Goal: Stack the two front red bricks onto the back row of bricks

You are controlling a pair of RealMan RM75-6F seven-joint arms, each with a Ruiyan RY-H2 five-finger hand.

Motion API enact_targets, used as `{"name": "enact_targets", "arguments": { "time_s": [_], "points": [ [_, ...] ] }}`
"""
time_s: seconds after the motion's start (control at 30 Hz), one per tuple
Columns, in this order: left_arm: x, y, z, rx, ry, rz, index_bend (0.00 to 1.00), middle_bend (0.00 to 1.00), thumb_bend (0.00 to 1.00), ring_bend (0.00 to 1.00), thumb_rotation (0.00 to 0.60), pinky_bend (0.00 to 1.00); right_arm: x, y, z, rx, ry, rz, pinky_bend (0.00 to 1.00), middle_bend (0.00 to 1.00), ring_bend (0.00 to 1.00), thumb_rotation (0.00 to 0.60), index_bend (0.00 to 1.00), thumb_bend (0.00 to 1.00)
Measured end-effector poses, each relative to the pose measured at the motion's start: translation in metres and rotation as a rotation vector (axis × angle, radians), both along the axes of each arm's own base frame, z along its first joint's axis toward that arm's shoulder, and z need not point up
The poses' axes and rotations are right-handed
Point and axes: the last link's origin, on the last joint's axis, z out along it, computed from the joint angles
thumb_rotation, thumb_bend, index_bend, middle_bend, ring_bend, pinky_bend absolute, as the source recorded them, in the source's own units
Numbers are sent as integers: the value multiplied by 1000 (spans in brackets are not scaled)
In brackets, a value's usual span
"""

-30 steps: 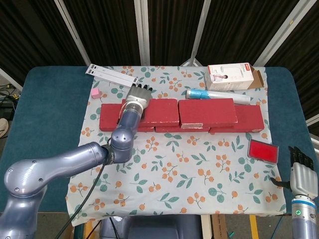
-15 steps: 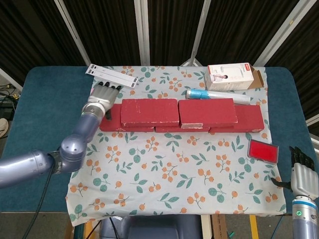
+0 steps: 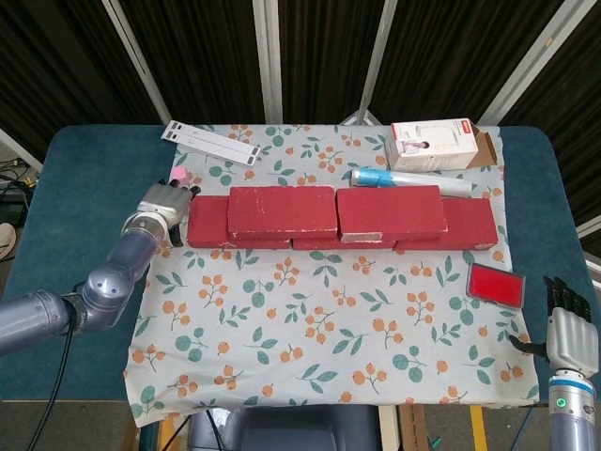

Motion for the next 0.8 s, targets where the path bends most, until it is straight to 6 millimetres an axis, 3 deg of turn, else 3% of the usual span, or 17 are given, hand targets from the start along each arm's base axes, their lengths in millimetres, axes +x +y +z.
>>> {"name": "enact_targets", "arguments": {
  "time_s": [0.4,0.8],
  "points": [
    [4,2,-25,-49,3,-11,89,146,0,0,600,79,-1,0,0,-4,-4,1,0,0,0,600,0,69],
    [12,5,-32,-52,-11,-15,220,155,0,0,600,79,0,-1,0,-9,-13,5,0,0,0,600,0,68]
  ]
}}
